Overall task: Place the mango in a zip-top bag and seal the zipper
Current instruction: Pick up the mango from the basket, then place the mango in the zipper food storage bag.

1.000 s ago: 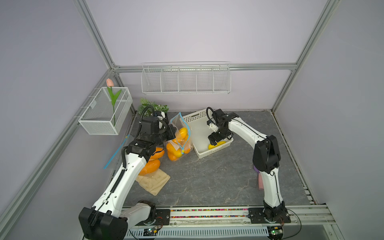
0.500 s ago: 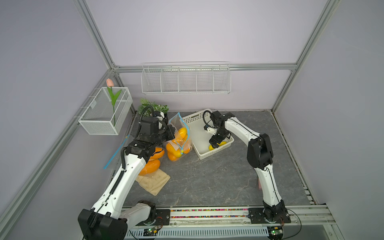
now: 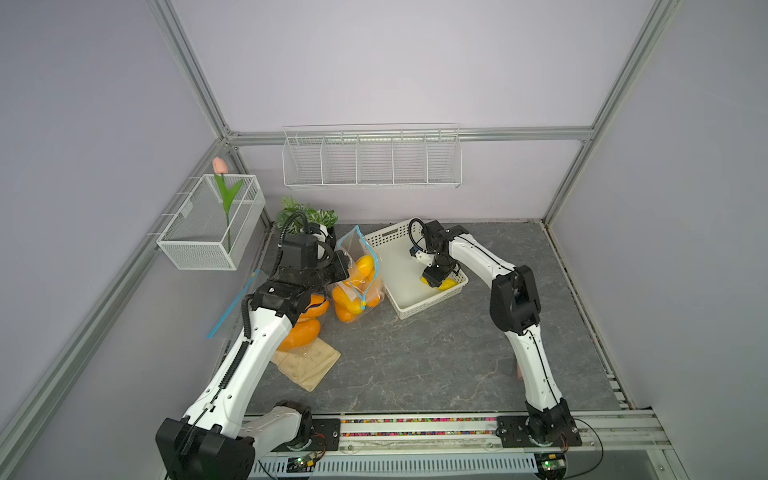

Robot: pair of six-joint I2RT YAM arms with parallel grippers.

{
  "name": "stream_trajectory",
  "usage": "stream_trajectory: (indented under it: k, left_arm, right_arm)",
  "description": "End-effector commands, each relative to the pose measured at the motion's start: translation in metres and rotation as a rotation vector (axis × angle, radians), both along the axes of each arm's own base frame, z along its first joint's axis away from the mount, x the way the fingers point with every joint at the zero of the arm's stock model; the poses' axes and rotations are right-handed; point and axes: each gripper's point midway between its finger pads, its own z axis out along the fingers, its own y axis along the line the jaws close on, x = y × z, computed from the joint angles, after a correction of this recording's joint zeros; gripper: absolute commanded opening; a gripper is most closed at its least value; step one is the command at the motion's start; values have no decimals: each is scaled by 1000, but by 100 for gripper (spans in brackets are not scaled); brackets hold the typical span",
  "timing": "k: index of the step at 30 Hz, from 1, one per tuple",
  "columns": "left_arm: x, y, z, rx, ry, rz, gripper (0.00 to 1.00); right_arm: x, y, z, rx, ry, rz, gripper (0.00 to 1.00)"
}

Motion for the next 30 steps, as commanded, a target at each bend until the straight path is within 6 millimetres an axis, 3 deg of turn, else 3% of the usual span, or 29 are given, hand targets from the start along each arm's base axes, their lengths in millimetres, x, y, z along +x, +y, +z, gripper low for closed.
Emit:
stream_trajectory:
  k: [1,7,11,13,16,19,22,26,30]
  left_arm:
    - [0,1,18,2,-39,0,0]
    - [1,-1,18,-10,-34,-7,0]
    - [0,0,18,-5,-35,-1,0]
    - [1,-1,19,-8,-36,-2,0]
    - [3,-3,21,-18,-34,-7,0]
    - [6,-7,23,-42,-37,-16,0]
    - [9,-10,27,-64,-40,-20,0]
    - [10,-12,29,-76,-40,-19,0]
    - [9,-10,31,-80,-40,-13,0]
  right_arm:
    - [13,12,28,95,-67,-54,45]
    - [25,32,69,285,-133,-113,32]
    - [22,42,97,400,-148,-156,25]
    - [20,53,128,529,-190,-176,23]
    - [11,71,193,800,-277,-213,22]
    - [-16,95,269,1141,-366,-194,20]
    - [-44,112,321,1401,-457,-204,20]
    - [-64,137,346,1598,-501,-203,20]
    - [-64,163,336,1672,-477,-228,21]
